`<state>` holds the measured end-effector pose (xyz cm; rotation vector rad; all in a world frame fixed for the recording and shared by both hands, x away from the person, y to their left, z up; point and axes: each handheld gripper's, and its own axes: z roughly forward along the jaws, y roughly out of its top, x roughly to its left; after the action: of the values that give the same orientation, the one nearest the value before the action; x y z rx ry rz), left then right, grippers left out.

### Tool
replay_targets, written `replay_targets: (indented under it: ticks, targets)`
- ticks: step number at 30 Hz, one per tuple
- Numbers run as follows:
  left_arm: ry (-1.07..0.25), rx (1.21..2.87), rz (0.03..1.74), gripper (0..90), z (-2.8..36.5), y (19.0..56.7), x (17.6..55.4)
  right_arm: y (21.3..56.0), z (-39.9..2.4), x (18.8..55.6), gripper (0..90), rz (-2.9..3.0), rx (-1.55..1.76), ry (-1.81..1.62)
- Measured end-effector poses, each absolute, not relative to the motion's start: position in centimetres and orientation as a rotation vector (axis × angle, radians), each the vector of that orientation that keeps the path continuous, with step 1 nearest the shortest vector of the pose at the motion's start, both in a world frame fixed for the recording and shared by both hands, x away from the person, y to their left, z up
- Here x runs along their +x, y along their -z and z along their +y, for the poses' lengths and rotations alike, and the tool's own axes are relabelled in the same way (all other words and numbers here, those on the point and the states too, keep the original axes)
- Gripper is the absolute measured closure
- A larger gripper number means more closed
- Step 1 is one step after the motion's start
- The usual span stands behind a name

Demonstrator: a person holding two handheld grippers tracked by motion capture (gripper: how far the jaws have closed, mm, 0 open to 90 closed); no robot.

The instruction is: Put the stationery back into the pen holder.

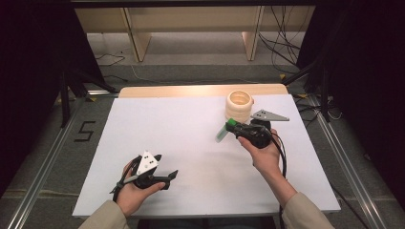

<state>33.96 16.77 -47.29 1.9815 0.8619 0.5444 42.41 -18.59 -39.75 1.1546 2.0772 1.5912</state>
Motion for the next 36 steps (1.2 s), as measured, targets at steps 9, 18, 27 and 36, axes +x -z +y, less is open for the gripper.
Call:
replay_targets:
  ticks: [9,18,27,36]
  targets:
    - [-0.544,1.982,0.869,17.8,16.8,47.4,34.0,39.0,-19.0,42.8,75.0,2.038,1.144,-1.550]
    - [-0.538,1.988,0.866,17.8,16.7,47.5,34.0,38.5,-19.6,43.2,75.1,2.002,1.148,-1.529]
    - [-0.536,1.992,0.872,18.0,16.8,47.5,34.0,38.0,-20.0,43.6,75.1,1.971,1.154,-1.508]
    - [-0.536,1.992,0.872,18.0,16.8,47.6,34.1,37.4,-20.3,44.1,75.1,1.940,1.160,-1.484]
